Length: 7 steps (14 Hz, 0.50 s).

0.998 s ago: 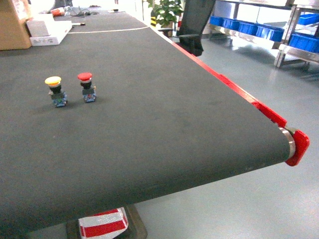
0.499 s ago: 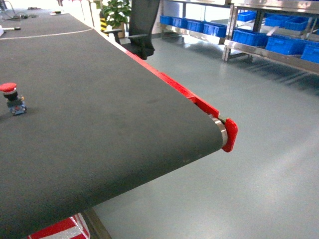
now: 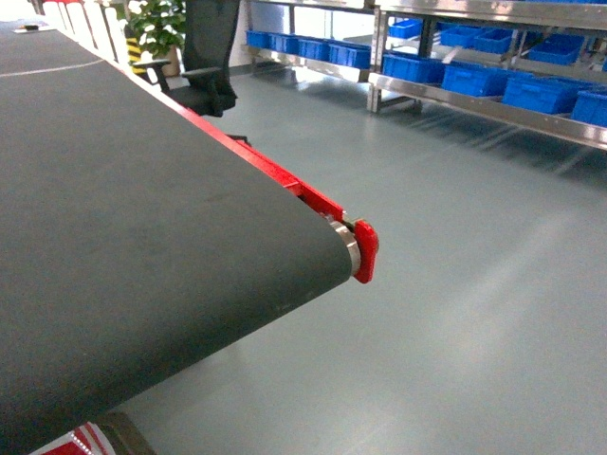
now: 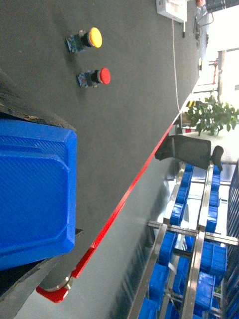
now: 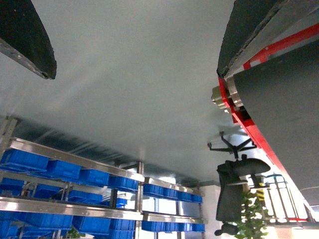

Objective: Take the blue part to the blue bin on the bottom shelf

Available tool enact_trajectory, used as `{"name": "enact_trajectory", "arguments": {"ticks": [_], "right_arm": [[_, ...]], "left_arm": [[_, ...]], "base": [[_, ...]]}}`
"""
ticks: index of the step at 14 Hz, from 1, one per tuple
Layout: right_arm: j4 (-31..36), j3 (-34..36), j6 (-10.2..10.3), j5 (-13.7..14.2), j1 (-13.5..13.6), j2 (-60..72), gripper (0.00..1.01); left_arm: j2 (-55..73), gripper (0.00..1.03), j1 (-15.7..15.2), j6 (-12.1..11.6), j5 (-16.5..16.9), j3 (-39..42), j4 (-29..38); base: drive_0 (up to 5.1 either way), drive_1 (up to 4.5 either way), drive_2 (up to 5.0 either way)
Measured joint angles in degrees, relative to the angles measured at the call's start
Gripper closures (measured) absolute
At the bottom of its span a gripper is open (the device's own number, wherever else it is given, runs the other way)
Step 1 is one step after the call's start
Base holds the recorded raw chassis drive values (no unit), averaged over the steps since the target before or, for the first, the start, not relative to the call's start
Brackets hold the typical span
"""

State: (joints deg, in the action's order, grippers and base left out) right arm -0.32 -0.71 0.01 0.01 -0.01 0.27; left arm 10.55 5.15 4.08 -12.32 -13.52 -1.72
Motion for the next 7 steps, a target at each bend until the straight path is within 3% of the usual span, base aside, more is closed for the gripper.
{"name": "enact_trajectory", "arguments": {"ticks": [7], "right_arm": [[0.0,0.0,0.0,0.0,0.0,0.0,0.03]], "left_arm": [[0.0,0.58,0.0,0.0,0.0,0.0,0.0]], "base": [[-1.5,-1.5,-1.5]]}}
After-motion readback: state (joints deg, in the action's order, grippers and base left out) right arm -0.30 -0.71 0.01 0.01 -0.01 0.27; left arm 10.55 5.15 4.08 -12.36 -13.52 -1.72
